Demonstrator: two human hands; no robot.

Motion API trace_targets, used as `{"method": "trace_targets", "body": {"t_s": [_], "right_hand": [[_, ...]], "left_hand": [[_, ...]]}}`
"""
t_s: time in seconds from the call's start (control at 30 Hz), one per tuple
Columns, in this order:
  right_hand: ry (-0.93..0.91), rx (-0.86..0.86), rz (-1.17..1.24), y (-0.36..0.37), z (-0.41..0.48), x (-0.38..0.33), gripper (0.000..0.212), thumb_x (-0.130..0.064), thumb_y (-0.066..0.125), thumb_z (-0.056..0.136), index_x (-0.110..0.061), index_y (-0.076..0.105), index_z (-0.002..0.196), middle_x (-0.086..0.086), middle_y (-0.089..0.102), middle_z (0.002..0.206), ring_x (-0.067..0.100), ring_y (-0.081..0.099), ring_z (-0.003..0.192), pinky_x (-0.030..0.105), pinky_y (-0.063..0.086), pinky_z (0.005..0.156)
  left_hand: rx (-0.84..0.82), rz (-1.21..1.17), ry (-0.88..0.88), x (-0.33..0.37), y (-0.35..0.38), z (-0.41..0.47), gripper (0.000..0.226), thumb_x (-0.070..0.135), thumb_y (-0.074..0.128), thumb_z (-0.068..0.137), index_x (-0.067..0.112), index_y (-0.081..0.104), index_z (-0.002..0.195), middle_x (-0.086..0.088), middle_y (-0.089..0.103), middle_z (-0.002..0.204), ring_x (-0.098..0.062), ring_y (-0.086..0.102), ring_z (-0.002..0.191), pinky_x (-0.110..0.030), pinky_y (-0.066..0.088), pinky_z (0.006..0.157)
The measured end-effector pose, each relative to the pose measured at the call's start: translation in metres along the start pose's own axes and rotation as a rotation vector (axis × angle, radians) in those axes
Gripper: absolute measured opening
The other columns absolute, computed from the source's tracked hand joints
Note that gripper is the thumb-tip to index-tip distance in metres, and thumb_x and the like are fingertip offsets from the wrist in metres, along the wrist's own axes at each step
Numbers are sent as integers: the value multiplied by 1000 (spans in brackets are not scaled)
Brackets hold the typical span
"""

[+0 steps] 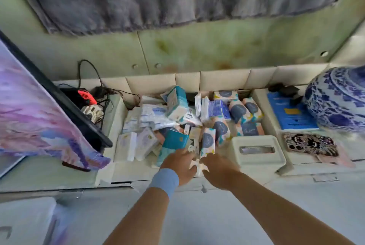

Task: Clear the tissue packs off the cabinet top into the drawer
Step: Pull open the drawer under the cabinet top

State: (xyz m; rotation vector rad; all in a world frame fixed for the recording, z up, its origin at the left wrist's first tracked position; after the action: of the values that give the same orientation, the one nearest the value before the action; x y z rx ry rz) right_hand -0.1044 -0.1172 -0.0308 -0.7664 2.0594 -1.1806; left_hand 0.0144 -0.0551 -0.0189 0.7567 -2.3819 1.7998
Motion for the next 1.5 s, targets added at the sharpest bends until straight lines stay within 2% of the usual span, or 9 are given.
{"method": "trace_targets", "body": {"t_s": [0.33, 0.5, 0.73, 0.93, 1.1, 1.17, 1.27, 1.4, 1.5], "right_hand": [[94, -26, -239, 110, 13, 46, 52, -36, 46, 94, -20, 38, 143, 8, 40, 139, 28, 42, 127, 40, 38, 103], [116, -42, -222, 140, -10, 47, 71, -25, 49, 84, -19, 23, 150, 8, 26, 147, 30, 30, 135, 45, 37, 106], [165, -81, -67, 128, -17, 47, 59, -24, 40, 85, -24, 39, 145, 10, 39, 138, 30, 35, 131, 45, 37, 107], [183, -179, -42, 144, -29, 40, 47, -14, 40, 92, -17, 53, 137, 10, 50, 141, 30, 48, 128, 40, 41, 106], [227, -270, 37, 160, -43, 37, 42, -18, 39, 96, -10, 54, 134, 11, 52, 140, 30, 50, 126, 42, 39, 107], [239, -283, 46, 165, -50, 35, 43, -26, 46, 93, -10, 57, 130, 10, 59, 131, 30, 55, 119, 42, 44, 102], [227, -409, 41, 176, -65, 24, 33, -27, 57, 90, -7, 67, 114, 6, 74, 87, 28, 65, 87, 38, 50, 91], [229, -567, 20, 189, -86, 10, 31, -23, 53, 95, -11, 64, 121, 8, 71, 113, 27, 72, 92, 45, 51, 96], [128, -296, -80, 159, -85, 2, 33, -19, 43, 97, -9, 63, 121, 6, 66, 123, 26, 66, 105, 43, 52, 96]], "left_hand": [[-36, 374, 135, 2, 106, 12, 44, 36, 45, 93, 20, 50, 134, -3, 46, 139, -25, 41, 129, -39, 31, 107], [-61, 355, 80, -3, 138, -10, 54, 40, 49, 92, 20, 38, 141, -3, 41, 144, -25, 39, 131, -40, 32, 108], [-114, 263, -27, -7, 154, -30, 69, 47, 50, 93, 26, 23, 153, 1, 25, 158, -26, 30, 141, -39, 30, 113], [-255, 259, -103, -11, 167, -40, 67, 59, 45, 92, 38, 24, 151, 2, 30, 157, -25, 29, 143, -41, 26, 116], [-431, 208, -134, -5, 176, -61, 50, 45, 43, 97, 24, 48, 142, 0, 43, 149, -24, 42, 134, -36, 33, 111], [-464, 220, -134, 0, 180, -72, 46, 40, 42, 97, 20, 54, 137, -2, 49, 144, -24, 47, 128, -36, 37, 106], [-509, 217, -144, 7, 190, -93, 48, 42, 43, 97, 20, 53, 138, -1, 48, 144, -24, 47, 129, -36, 37, 106], [-575, 105, -171, 9, 194, -120, 44, 42, 48, 95, 18, 59, 131, 3, 63, 128, -17, 64, 108, -35, 43, 102], [-450, 140, -137, 9, 167, -123, 42, 42, 48, 95, 22, 60, 131, 4, 62, 127, -18, 63, 111, -34, 47, 99]]}}
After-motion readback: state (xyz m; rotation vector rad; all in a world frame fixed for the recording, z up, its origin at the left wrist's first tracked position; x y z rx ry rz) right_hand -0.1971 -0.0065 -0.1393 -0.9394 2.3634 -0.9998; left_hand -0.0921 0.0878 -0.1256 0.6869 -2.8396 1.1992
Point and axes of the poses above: each hand's wrist, its own z-axis towards the middle knuckle, its own y-axis out of the palm, x = y × z, the point moved 6 cm from there along z, towards the middle knuckle
